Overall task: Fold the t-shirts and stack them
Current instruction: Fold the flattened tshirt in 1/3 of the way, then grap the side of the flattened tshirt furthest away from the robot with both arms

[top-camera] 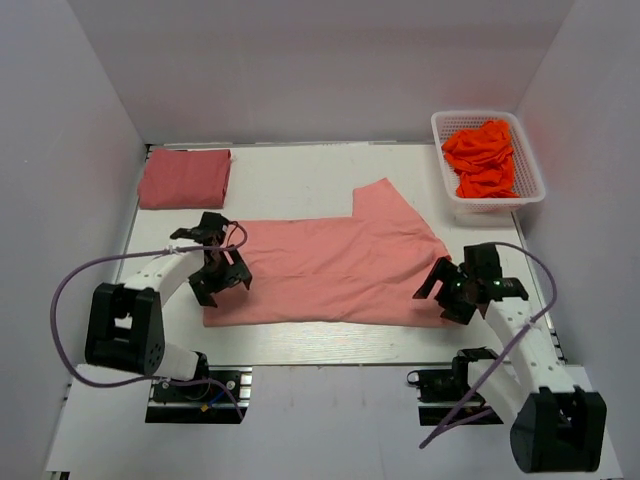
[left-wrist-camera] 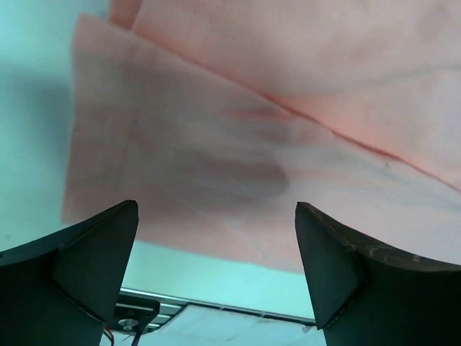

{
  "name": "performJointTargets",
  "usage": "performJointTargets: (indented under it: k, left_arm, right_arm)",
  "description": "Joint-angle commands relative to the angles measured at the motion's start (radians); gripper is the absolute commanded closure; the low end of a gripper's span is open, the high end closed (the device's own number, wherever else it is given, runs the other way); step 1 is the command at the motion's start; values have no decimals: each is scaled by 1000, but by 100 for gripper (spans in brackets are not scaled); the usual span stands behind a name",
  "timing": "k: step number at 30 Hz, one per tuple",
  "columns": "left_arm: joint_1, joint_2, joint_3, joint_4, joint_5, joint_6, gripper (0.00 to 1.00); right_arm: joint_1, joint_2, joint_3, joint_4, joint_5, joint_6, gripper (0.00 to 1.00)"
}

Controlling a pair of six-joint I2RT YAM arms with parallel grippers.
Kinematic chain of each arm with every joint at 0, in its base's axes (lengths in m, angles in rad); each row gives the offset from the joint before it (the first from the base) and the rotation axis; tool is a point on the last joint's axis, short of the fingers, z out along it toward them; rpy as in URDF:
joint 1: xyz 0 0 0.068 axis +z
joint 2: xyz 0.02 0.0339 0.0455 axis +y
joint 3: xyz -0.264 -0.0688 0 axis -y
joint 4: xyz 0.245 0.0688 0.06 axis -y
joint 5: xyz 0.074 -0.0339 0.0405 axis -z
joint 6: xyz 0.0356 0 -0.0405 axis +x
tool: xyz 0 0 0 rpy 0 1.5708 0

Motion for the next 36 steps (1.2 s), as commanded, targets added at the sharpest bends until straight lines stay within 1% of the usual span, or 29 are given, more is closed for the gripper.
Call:
performJointTargets:
  k: [1,3,5,6,7,8,9,10,11,12,13,14,16,17,18,19,20,21,22,23,25,27,29,31,32,33,34,35,36]
  left_arm:
    - [0,-99,62,-46,-48,-16,0]
    - [0,-99,165,-87,-87,-16,0]
    - [13,-67,241,-74,-145,-16,0]
    - [22,-56,262,-59,-145,-16,0]
    - [22,-43,282,-43,-179,-16,0]
    - [22,-6,323,-16,-196,-16,0]
    - [22,20,346,-15,-196,-16,0]
    - [34,46,395,-15,-196,-16,0]
    - [34,75,418,-15,-196,-16,0]
    - [34,130,435,-3,-216,-16,0]
    - [45,160,450,-3,-240,-16,0]
    - [62,189,481,-3,-256,-16,0]
    - [77,276,541,-3,-295,-42,0]
    - [86,301,553,-3,-309,-42,0]
    - [86,324,564,6,-322,-60,0]
    - [97,345,585,20,-331,-60,0]
    - [97,384,595,32,-342,-60,0]
    - [108,404,605,32,-354,-71,0]
    - [118,422,628,55,-354,-71,0]
    - [118,439,638,69,-354,-71,0]
    - [128,500,673,104,-354,-71,0]
    - [128,540,693,129,-327,-71,0]
    - [128,596,720,155,-314,-71,3]
    - [128,623,734,164,-302,-71,3]
    - [128,646,745,175,-302,-71,7]
    - [128,655,745,175,-293,-71,13]
    - [128,656,745,175,-293,-71,17]
    - [128,656,745,175,-279,-62,19]
    - [128,656,724,188,-279,-62,25]
  right_arm:
    - [7,-71,217,-141,35,-6,10]
    - [11,-39,331,-155,55,-27,10]
    - [20,-1,411,-139,44,-61,10]
    - [22,27,447,-84,28,-69,10]
    - [25,60,459,-56,18,-82,10]
    - [34,82,508,-33,11,-98,10]
    - [46,164,531,8,12,-102,10]
    - [51,197,556,19,11,-127,10]
    - [63,229,629,29,14,-129,10]
    - [77,263,654,42,33,-141,10]
    - [82,360,680,55,38,-161,10]
    - [100,392,730,64,62,-182,10]
    - [111,529,856,76,90,-226,10]
    - [120,601,887,79,102,-239,10]
    - [128,640,977,87,107,-247,10]
    - [128,677,1008,84,115,-256,10]
    - [132,775,1033,95,119,-259,10]
    - [134,806,1054,110,122,-265,10]
    - [136,833,1118,128,139,-292,10]
    - [137,907,1137,134,145,-297,10]
    - [136,981,1212,150,144,-328,10]
    - [132,1050,1267,174,173,-331,10]
    - [131,1137,1338,191,175,-353,10]
    - [129,1193,1384,207,184,-366,10]
    - [128,1208,1401,222,178,-363,10]
    - [125,1260,1419,223,178,-363,10]
    - [125,1277,1433,228,178,-365,10]
    - [125,1292,1485,222,193,-365,10]
    - [126,1343,1501,234,193,-371,10]
